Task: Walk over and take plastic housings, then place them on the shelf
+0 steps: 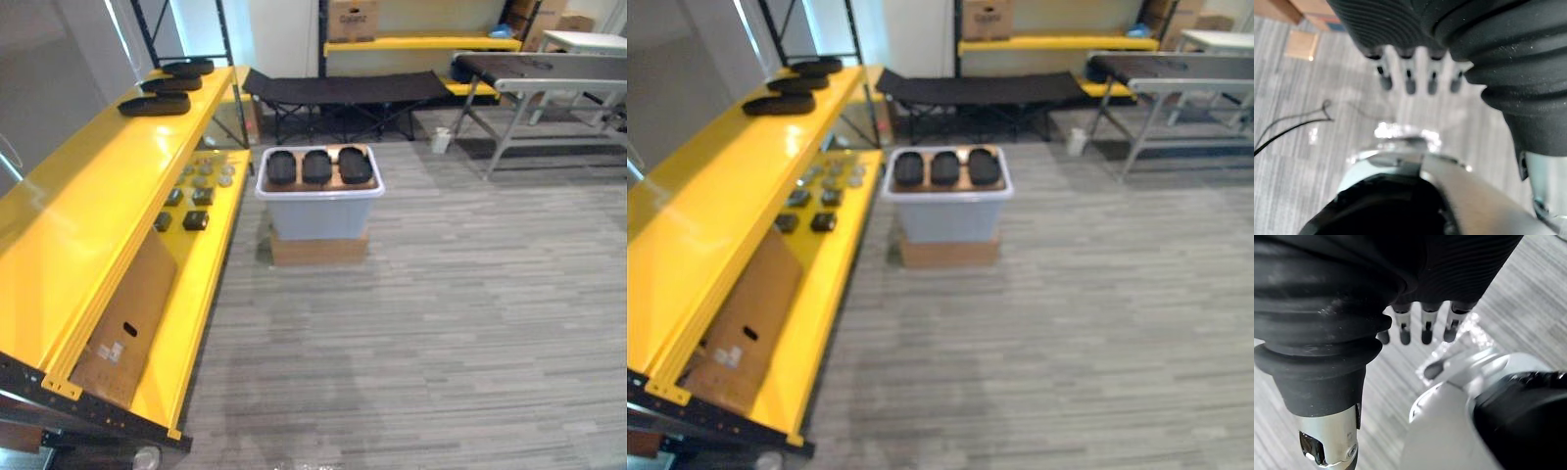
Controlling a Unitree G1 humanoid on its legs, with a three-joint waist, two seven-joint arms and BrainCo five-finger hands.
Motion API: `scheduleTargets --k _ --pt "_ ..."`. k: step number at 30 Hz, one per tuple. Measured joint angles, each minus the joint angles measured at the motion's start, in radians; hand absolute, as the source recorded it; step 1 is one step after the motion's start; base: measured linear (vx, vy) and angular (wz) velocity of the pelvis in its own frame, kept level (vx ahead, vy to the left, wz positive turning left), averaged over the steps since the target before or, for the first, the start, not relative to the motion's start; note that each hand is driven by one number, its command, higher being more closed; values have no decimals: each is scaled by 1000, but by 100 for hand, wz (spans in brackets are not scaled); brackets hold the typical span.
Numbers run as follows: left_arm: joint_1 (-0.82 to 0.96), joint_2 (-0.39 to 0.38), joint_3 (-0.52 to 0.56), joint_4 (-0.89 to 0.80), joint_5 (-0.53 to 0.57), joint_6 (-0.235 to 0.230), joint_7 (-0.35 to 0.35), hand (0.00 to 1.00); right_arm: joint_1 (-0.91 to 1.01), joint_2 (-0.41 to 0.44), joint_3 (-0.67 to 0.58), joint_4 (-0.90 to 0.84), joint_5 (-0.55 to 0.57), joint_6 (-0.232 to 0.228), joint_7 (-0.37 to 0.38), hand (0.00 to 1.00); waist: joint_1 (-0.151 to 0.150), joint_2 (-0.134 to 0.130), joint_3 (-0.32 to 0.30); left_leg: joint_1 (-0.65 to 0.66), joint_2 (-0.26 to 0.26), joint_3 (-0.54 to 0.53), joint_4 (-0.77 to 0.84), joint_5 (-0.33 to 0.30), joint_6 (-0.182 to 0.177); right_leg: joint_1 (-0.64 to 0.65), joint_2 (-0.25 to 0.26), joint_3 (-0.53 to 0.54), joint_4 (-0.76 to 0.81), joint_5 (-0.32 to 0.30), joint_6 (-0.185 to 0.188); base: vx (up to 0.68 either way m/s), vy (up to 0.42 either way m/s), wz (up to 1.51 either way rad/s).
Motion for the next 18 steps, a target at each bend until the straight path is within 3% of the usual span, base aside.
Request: scheduleTargets --k 8,18 --pt "-1 19 -11 2 -19 -31 5 0 -14 11 -1 1 0 1 -2 0 -5 -24 16 20 -6 10 -29 7 -2 6 -2 -14 -4 4 17 15 7 -1" --pt "3 7 -12 3 -50 -47 22 0 -17 6 1 -1 6 1 -2 0 -11 -14 38 33 -8 21 -37 20 0 2 -5 -15 13 -4 10 -82 -23 -3"
